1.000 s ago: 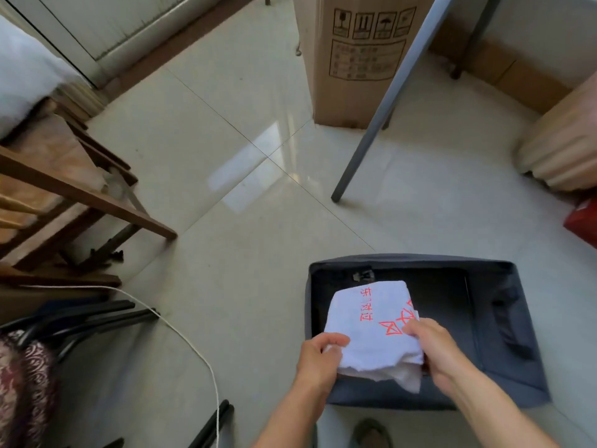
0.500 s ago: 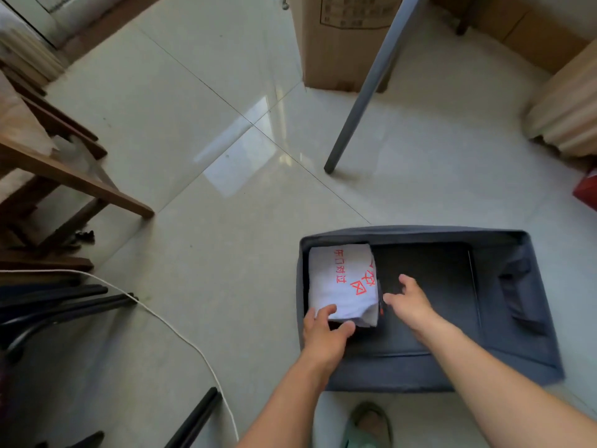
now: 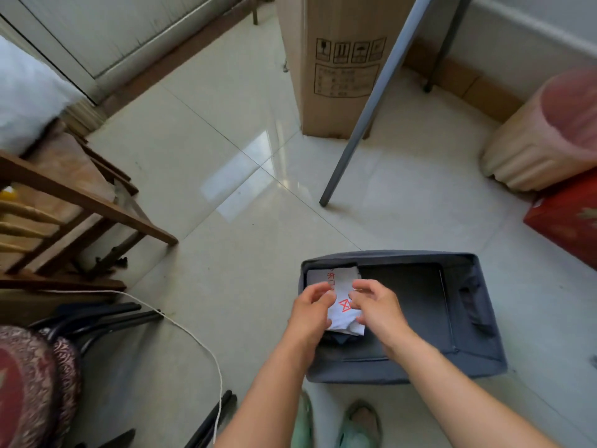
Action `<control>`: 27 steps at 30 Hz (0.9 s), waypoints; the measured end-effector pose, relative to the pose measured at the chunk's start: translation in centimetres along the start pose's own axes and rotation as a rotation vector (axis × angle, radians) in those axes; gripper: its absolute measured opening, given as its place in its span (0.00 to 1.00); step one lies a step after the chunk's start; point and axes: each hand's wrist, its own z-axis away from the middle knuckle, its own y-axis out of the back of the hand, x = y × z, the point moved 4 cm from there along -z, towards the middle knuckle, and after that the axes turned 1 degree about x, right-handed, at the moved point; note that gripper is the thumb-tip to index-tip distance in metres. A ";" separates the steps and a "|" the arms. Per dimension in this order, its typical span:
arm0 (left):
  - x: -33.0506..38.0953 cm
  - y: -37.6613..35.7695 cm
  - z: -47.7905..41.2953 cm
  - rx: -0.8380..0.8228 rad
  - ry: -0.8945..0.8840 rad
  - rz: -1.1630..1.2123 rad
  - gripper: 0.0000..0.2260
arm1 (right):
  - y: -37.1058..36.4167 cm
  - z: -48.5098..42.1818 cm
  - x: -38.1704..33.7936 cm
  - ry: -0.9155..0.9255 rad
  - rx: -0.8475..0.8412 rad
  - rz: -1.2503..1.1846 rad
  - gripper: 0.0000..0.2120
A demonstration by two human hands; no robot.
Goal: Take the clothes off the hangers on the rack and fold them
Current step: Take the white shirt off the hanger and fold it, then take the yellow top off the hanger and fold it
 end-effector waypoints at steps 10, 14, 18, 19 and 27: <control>12.5 1.4 14.4 -0.033 -0.164 0.159 0.11 | 3.8 13.2 -13.3 0.155 -0.099 -0.106 0.08; 16.0 1.6 20.9 -0.061 -0.221 0.190 0.09 | 6.2 19.6 -18.1 0.244 -0.114 -0.151 0.08; 20.0 1.5 27.0 -0.091 -0.306 0.198 0.08 | 8.4 26.0 -22.6 0.341 -0.122 -0.208 0.09; 21.3 1.4 28.6 -0.097 -0.335 0.194 0.08 | 8.9 27.6 -23.8 0.366 -0.117 -0.210 0.09; 29.8 0.2 40.0 -0.167 -0.525 0.226 0.09 | 12.8 37.8 -31.0 0.542 -0.085 -0.288 0.09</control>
